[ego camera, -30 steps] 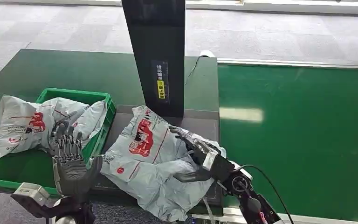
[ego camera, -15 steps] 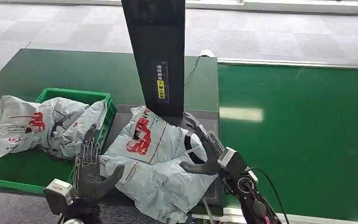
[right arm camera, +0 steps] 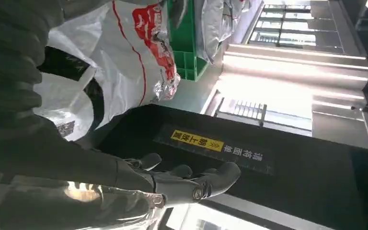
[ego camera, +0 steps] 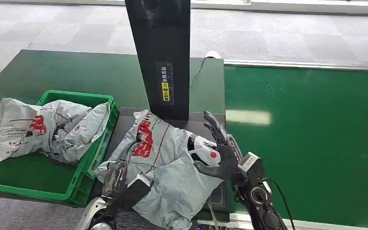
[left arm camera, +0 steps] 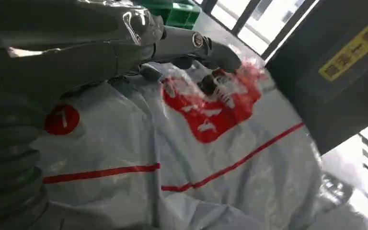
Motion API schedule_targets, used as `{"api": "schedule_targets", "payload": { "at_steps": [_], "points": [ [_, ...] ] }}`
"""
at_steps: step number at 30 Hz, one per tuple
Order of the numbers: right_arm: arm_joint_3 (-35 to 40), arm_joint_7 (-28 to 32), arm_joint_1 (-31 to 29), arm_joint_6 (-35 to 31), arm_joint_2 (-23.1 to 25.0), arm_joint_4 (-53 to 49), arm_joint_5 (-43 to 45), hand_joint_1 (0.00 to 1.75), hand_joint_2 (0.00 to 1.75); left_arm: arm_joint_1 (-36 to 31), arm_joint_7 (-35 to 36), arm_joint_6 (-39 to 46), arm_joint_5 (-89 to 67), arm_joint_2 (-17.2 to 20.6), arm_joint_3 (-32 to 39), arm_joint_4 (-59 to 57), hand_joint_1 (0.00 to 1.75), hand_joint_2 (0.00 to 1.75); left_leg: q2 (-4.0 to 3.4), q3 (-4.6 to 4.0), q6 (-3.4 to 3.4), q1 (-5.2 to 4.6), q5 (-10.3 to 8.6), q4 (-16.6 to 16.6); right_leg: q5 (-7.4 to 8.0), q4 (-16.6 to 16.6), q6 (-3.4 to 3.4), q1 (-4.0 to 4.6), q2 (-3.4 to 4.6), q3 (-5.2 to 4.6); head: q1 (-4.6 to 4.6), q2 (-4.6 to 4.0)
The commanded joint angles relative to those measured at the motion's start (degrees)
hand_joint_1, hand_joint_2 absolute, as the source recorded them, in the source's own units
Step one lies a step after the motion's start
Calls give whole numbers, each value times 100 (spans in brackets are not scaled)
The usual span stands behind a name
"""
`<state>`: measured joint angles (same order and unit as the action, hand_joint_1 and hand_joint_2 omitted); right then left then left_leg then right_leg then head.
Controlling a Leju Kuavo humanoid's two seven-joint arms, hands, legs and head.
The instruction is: Moved the parcel from conveyor to table for the left to box.
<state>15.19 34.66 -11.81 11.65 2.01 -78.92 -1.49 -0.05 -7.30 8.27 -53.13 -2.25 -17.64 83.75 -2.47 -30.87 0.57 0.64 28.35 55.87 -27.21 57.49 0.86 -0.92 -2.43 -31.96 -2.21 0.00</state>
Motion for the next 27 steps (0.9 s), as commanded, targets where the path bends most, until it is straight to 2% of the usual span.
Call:
{"api": "schedule_targets", "payload": {
  "at_steps": [1, 2, 3, 4, 14, 19, 23, 27],
  "points": [
    [-272, -48, 139, -46, 78, -114, -27, 0, 175, -416, 174, -212, -105, -15, -165, -1174, 0, 175, 29, -2, -5, 0, -9, -8, 6, -10, -5, 0, 4, 3, 0, 0],
    [-285, -58, 162, -56, 75, -146, -34, 0, 175, -459, 180, -250, -52, -45, -136, -1244, 28, 175, 29, -3, -5, 0, -9, -6, 6, -8, -5, 0, 3, 2, -2, 0],
    [-287, -63, 168, -63, 73, -152, -34, 0, 175, -472, 185, -278, -24, -47, -127, -1260, 157, 175, 24, -1, -4, -1, -7, -5, 4, -5, -4, -2, 3, 2, -2, 0],
    [-287, -63, 168, -63, 73, -152, -34, 0, 175, -472, 185, -278, -24, -47, -127, -1260, 175, 175, 20, -1, -3, -1, -6, -5, 4, -5, -3, -2, 3, 3, 0, 0],
    [-350, -111, 255, -100, 44, -259, -15, 0, 175, -536, -140, -308, 491, -26, -131, -1180, 175, 175, 19, 5, -4, -1, -5, -5, 3, -5, -4, -2, 6, 9, -2, 0],
    [-336, -117, 252, -110, 22, -256, 1, 0, 175, -515, -479, -368, 1069, 3, -72, -1086, 175, 175, 23, 2, -6, 2, -8, -9, 9, -11, -6, 1, 18, 6, -2, 0],
    [-316, -121, 247, -116, -28, -254, 50, 0, 175, -447, -1046, -333, 1605, 109, -86, -727, 175, 175, 24, -5, -7, 4, -10, -8, 12, -12, -9, 3, 25, 0, 0, 0],
    [-316, -120, 229, -116, -32, -231, 58, 0, 175, -404, -1038, -329, 1605, 134, -94, -605, 175, 175, 19, -7, -5, 4, -8, -4, 10, -6, -9, 4, 25, -5, -2, 0]
  ]
}}
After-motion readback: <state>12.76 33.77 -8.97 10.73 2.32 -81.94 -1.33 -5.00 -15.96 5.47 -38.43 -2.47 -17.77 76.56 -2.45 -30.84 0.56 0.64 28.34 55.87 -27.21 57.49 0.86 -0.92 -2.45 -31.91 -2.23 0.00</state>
